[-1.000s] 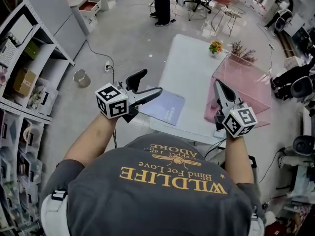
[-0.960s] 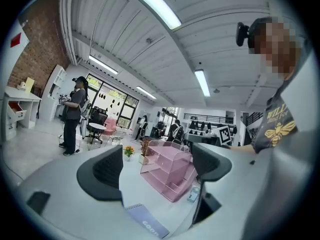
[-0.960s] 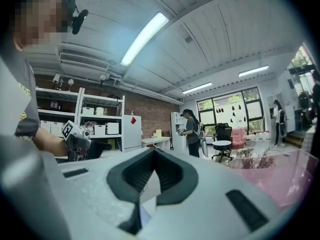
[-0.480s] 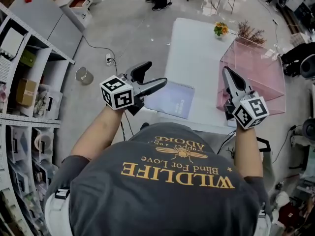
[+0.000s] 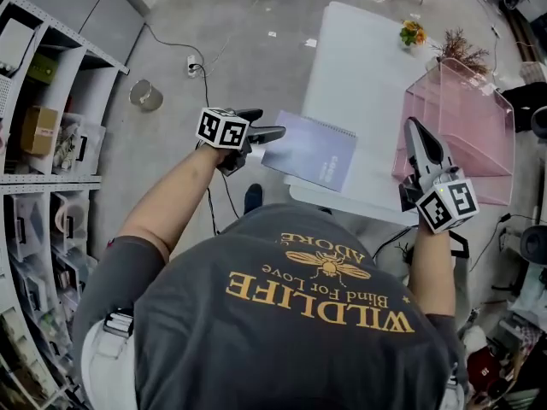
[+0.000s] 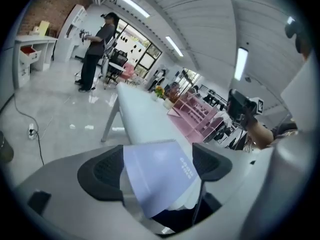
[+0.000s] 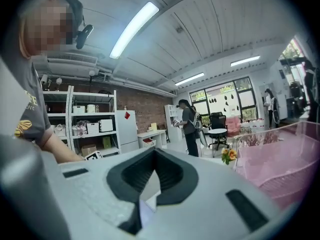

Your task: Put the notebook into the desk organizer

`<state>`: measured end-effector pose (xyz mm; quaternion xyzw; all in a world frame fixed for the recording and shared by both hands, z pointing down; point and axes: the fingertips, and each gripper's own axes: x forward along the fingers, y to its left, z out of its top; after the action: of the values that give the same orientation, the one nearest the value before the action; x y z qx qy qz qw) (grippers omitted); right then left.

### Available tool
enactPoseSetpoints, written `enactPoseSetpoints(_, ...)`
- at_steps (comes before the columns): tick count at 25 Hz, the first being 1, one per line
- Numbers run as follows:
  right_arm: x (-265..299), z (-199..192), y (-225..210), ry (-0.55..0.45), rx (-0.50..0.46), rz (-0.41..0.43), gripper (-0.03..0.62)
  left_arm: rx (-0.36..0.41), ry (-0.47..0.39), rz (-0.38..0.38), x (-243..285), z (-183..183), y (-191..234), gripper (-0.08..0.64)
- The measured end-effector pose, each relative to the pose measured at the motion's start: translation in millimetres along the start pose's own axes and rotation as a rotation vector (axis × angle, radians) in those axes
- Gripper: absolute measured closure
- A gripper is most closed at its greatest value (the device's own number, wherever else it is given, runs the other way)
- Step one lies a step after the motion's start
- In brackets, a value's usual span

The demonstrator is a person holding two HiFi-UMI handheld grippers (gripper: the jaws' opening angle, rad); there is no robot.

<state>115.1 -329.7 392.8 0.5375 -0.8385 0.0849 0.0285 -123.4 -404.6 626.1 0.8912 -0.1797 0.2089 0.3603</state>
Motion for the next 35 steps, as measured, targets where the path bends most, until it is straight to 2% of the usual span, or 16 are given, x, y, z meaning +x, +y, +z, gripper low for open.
enactPoseSetpoints(4, -1.6, -16.4, -0.4, 0.046, 0.018, -0.008, 0.592, -0.113, 0.125, -0.046, 23.8, -49.0, 30.6, 0.129)
enactPoseSetpoints(6, -3.7, -21.6, -0.7, 0.064, 0.031, -0.016, 0.592, -0.18, 0.158, -0.054, 35.0, -67.9, 42.1, 0.129)
enactPoseSetpoints(10, 3.5, -26.8, -5.3, 0.06, 0.036, -0.015, 0.592, -0.266, 0.148, -0.043, 60.9, -77.3, 59.0, 0.129)
enactPoseSetpoints(16, -2.0, -35.9, -10.5, 0.072, 0.052, -0.026, 0.592, -0.308, 0.173, -0.101, 93.6, -92.5, 34.5, 0.126)
enactPoseSetpoints(21, -7.0, -38.3, -11.7, 0.071, 0.081, -0.039, 0.592, -0.412, 0.159, -0.118, 97.6, -90.4, 33.6, 0.131)
enactPoseSetpoints(23, -7.6, -40.3, -12.3, 0.071, 0.083, -0.039, 0.592, -0.42, 0.165, -0.084, 97.5, -93.3, 40.1, 0.197)
enactPoseSetpoints(24, -7.9, -40.8, -12.3, 0.071, 0.083, -0.039, 0.592, -0.417, 0.172, -0.062, 96.8, -94.8, 43.3, 0.271)
enactPoseSetpoints(30, -10.9, -38.2, -13.5, 0.062, 0.078, -0.042, 0.592, -0.34, 0.238, 0.028, 89.7, -90.4, 40.4, 0.346)
enactPoseSetpoints(33, -12.5, -35.0, -14.4, 0.052, 0.073, -0.043, 0.592, -0.293, 0.261, 0.071, 80.3, -81.7, 32.7, 0.432)
enactPoseSetpoints(35, -14.4, -30.7, -15.0, 0.043, 0.068, -0.047, 0.592, -0.294, 0.244, 0.057, 73.4, -71.1, 20.6, 0.488)
